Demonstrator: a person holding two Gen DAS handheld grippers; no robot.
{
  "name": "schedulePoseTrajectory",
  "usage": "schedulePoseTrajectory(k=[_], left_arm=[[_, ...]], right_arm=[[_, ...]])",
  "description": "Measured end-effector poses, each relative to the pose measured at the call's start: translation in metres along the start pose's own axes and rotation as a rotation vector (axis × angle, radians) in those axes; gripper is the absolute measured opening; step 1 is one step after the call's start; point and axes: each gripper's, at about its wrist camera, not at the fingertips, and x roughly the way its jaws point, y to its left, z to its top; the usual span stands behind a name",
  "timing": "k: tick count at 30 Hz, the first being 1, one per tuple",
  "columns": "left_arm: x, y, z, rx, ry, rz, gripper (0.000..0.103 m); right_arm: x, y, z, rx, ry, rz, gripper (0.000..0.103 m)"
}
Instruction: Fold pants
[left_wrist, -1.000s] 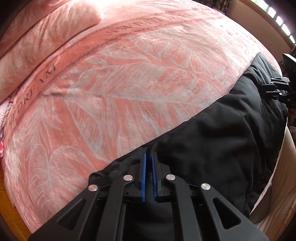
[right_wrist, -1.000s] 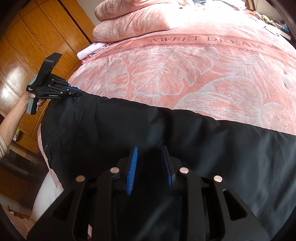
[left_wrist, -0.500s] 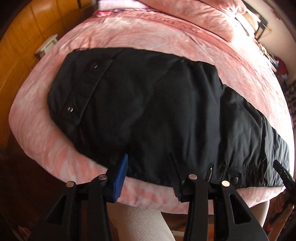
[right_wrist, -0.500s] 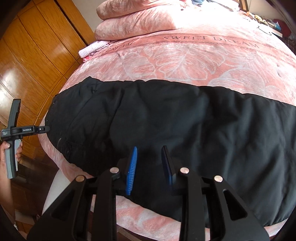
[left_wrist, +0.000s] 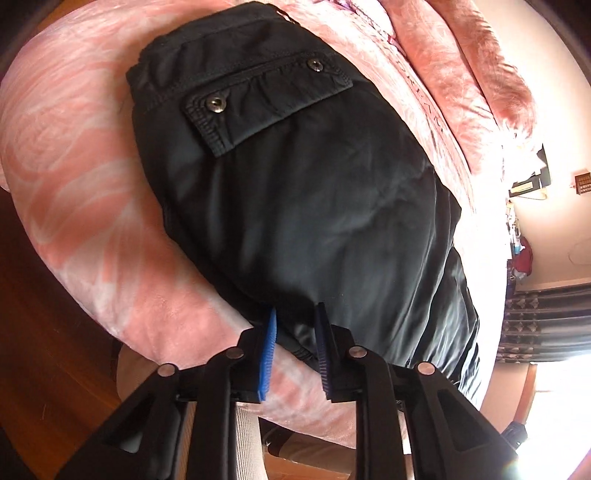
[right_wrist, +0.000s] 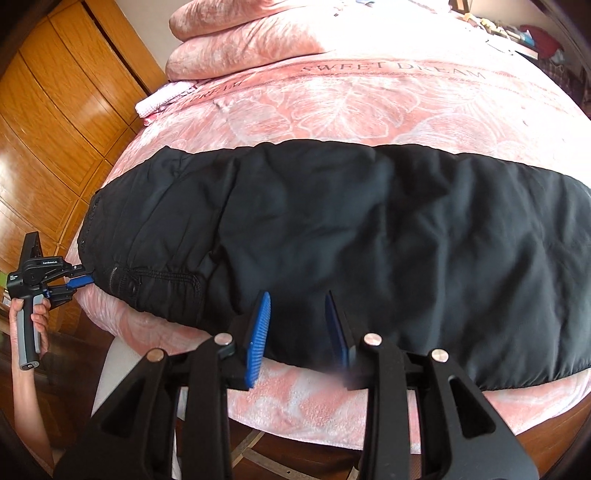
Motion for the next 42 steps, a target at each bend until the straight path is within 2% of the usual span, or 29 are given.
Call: schedulePoseTrajectory(k=[1, 3, 8, 13, 14, 16, 17, 18, 20, 22, 24, 26, 29, 32, 36, 40, 41, 42], left_arm=[[0.001, -0.001, 0.001, 0.000, -0.005, 0.002, 0.015], [-0.003, -0.001, 0.003, -0.004, -0.016, 0.002, 0.004], [0.001, 0.011, 0.002, -0.049, -0.015, 0.021, 0.003], [-0.001, 0.000, -0.006, 0.045, -0.059, 0.090, 0.005], [-0.005, -0.002, -0.007, 0.057, -0.069, 0.101, 0.010], [-0.013, -0.001, -0.007, 0.048, -0.070, 0.108, 0.040], [-0.017, 0.004, -0.007, 0.024, -0.071, 0.100, 0.061], [-0.021, 0.008, -0.005, -0.003, -0.078, 0.102, 0.064], [-0.023, 0.016, 0.000, -0.030, -0.083, 0.118, 0.063], [-0.019, 0.021, 0.006, -0.041, -0.067, 0.107, 0.057], [-0.007, 0.022, 0.011, -0.044, -0.033, 0.081, 0.039], [0.007, 0.021, 0.015, -0.052, -0.004, 0.056, 0.037], [0.018, 0.015, 0.017, -0.054, -0.019, 0.090, 0.037], [0.018, 0.015, 0.015, -0.112, -0.054, 0.066, 0.037], [0.012, 0.022, 0.008, -0.153, -0.095, 0.044, 0.020], [0.011, 0.023, 0.004, -0.139, -0.116, 0.045, 0.018], [0.012, 0.021, 0.004, -0.124, -0.119, 0.059, 0.020], [0.014, 0.018, 0.004, -0.112, -0.115, 0.066, 0.028]], right_arm=[[0.000, 0.001, 0.000, -0.002, 0.001, -0.001, 0.038], [0.002, 0.003, 0.001, -0.011, 0.004, -0.002, 0.038], [0.004, 0.007, 0.006, -0.020, -0.006, -0.011, 0.038], [0.009, 0.004, 0.009, -0.006, 0.000, -0.008, 0.038], [0.007, 0.002, 0.010, 0.000, -0.002, -0.005, 0.038], [0.002, -0.004, 0.010, 0.009, -0.015, 0.001, 0.041], [-0.001, -0.007, 0.010, 0.014, -0.021, 0.003, 0.042], [-0.004, -0.010, 0.010, 0.018, -0.025, 0.003, 0.042], [-0.007, -0.016, 0.009, 0.025, -0.032, -0.007, 0.043], [-0.006, -0.020, 0.009, 0.028, -0.037, -0.012, 0.044], [-0.004, -0.021, 0.008, 0.037, -0.036, -0.007, 0.044], [-0.003, -0.022, 0.008, 0.043, -0.036, 0.000, 0.044], [-0.006, -0.026, 0.006, 0.049, -0.043, 0.005, 0.044], [-0.015, -0.037, 0.004, 0.054, -0.051, -0.009, 0.044], [-0.043, -0.068, -0.005, 0.121, -0.068, 0.032, 0.044], [-0.066, -0.109, -0.023, 0.201, -0.048, -0.021, 0.044], [-0.070, -0.119, -0.028, 0.217, -0.039, -0.039, 0.045], [-0.072, -0.128, -0.033, 0.237, -0.031, -0.048, 0.045]])
